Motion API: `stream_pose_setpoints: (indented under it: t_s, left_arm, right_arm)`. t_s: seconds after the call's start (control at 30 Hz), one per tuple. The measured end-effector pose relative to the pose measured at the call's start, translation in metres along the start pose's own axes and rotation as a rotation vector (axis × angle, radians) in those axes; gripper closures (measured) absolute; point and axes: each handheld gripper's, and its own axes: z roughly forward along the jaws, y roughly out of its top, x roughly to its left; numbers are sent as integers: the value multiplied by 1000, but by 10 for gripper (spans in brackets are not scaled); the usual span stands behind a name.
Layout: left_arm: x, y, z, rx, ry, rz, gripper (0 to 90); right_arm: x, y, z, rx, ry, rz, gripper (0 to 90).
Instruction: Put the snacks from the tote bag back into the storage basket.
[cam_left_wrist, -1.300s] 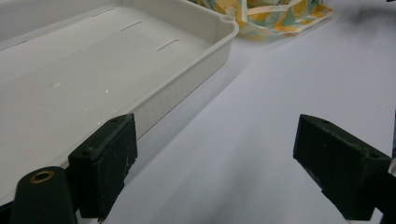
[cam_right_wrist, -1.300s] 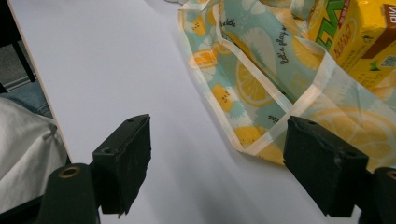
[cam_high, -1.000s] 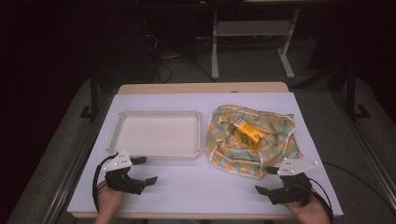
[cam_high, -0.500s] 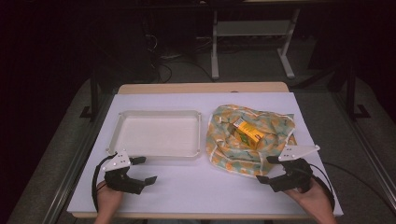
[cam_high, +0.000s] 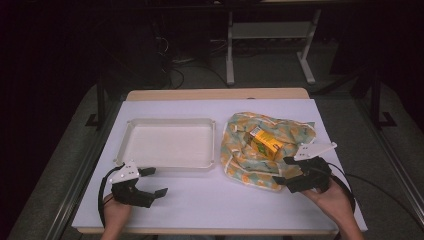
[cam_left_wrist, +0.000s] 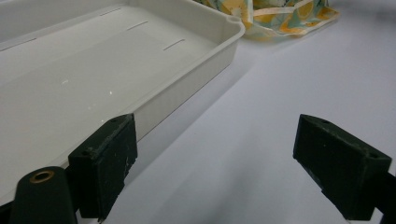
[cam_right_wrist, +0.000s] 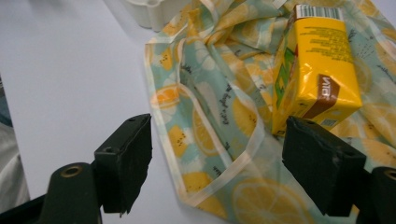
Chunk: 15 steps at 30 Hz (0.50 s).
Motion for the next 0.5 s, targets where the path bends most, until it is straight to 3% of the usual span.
stream_pose_setpoints:
  t_s: [0.5]
  left_arm:
    - [0, 0, 0, 3, -1, 2, 135]
  right_arm:
    - [-17, 27, 8, 36, -14, -18, 244]
